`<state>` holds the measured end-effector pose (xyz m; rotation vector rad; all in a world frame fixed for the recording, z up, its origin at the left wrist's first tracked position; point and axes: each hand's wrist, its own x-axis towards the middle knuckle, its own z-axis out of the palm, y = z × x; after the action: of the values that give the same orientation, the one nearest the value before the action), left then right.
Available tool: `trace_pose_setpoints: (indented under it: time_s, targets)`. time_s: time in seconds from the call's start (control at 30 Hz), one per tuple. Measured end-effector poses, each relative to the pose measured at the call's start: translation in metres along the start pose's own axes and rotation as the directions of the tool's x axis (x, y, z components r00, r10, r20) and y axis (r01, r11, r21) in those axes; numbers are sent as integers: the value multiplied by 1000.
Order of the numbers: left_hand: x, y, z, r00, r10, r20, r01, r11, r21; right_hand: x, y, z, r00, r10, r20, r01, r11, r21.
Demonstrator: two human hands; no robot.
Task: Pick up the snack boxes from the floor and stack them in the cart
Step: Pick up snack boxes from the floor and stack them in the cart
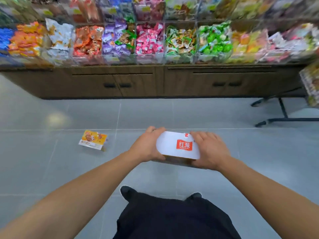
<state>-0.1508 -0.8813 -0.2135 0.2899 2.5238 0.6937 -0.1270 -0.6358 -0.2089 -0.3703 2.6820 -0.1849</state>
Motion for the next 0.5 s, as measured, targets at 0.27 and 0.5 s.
trace_pose_setpoints:
  time_s: [0.27, 0.5]
  targets:
    - [84, 186, 74, 978, 172, 120, -181, 981, 66, -86, 185, -4, 977, 208, -52, -201, 972, 119]
    - [180, 309, 132, 955, 235, 183, -253, 964, 77, -139, 324, -12, 825, 542, -163, -487, 826, 283]
